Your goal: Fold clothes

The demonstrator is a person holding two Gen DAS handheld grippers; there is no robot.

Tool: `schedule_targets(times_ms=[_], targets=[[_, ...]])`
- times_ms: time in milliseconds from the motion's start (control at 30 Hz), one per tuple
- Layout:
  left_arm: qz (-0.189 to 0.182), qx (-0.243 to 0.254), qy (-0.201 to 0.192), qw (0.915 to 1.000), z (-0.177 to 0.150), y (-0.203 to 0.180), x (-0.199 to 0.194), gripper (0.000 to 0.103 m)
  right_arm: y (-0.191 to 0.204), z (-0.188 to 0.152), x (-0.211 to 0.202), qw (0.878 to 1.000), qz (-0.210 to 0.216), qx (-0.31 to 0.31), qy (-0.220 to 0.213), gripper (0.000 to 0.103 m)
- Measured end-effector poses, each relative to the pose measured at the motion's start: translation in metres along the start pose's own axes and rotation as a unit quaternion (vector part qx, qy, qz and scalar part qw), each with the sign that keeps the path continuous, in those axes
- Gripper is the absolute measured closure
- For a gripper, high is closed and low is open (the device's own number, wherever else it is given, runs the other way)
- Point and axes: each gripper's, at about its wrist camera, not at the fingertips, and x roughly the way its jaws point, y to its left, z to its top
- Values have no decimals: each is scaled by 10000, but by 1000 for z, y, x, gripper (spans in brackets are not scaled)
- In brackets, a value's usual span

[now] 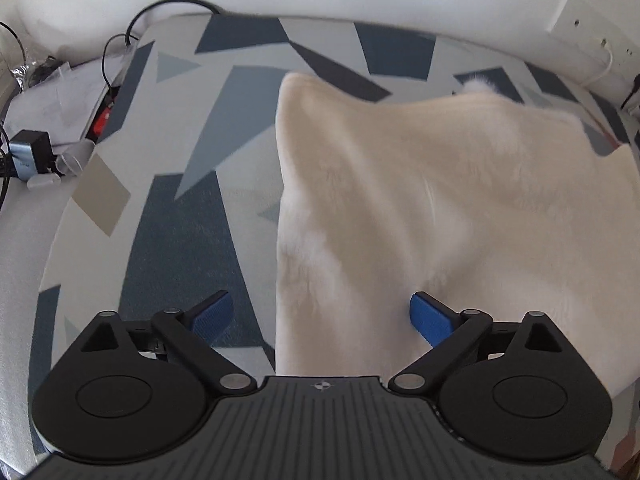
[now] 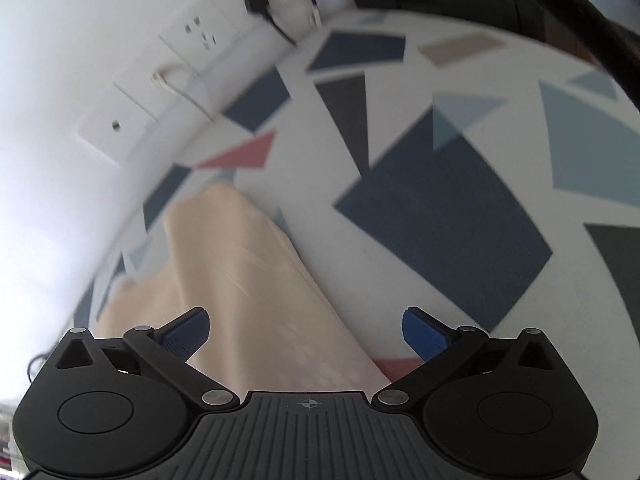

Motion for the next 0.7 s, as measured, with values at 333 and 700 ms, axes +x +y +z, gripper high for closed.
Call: schedule_targets(times_ms=[333,700], targets=[[16,-328,104,9994,-7,5,12,0,44,-14,26,9785,309,-1993,433,1],[-88,-506,-138,9986,-14,15,14,0,62,-19,30,9692,593,-2308,622,1]])
